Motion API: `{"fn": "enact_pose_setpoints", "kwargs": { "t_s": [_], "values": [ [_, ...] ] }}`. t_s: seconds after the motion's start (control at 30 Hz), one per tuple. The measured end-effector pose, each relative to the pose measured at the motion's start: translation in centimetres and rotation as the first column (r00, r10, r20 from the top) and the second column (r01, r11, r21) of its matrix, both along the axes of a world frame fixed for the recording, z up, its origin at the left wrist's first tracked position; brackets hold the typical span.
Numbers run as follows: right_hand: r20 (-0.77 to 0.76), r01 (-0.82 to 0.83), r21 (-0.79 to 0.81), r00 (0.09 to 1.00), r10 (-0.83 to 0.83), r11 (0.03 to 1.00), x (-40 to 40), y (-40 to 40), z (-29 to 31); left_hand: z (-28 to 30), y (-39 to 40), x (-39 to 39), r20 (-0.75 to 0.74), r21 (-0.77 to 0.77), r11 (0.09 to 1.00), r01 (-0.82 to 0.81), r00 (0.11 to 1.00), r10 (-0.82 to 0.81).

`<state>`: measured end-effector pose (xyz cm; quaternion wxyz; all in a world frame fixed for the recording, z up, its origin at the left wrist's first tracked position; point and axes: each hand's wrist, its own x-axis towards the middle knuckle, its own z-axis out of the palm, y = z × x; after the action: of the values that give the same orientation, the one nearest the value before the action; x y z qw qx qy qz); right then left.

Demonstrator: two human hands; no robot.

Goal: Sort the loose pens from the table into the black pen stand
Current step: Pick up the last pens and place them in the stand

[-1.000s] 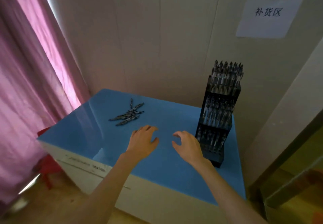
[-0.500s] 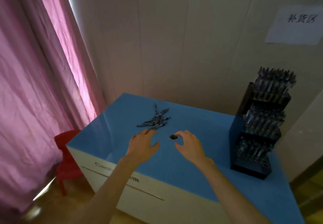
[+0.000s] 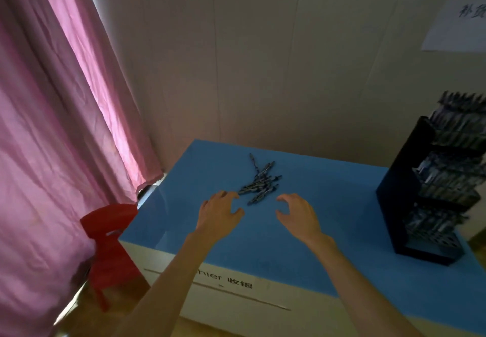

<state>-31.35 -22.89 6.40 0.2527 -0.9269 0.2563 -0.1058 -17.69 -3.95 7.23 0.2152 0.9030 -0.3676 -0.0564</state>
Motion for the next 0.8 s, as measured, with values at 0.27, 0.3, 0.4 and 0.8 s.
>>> {"fn": "enact_pose_setpoints", "kwargs": {
  "t_s": [0.27,0.3,0.4,0.8],
  "values": [
    [-0.035,0.06,0.04,0.998,-0.059,0.997,4.4,-2.9,-2.5,-3.9,-4.6,5.2,-0.103,0.064,0.998,0.016,0.995,-0.009],
    [-0.035,0.065,0.047,0.997,-0.064,0.997,5.1,-3.3,-2.8,-4.4,-5.1,5.9,-0.112,0.084,0.996,0.017,0.994,-0.007],
    [-0.03,0.067,0.053,0.997,-0.066,0.996,7.2,-4.7,-3.1,-5.7,-6.9,8.3,-0.114,0.145,0.989,0.011,0.993,0.006],
    [-0.082,0.163,0.116,0.985,-0.154,0.98,10.2,-8.3,-7.8,-12.0,-11.7,12.6,-0.115,0.298,0.955,0.002,0.993,0.034]
  ]
}}
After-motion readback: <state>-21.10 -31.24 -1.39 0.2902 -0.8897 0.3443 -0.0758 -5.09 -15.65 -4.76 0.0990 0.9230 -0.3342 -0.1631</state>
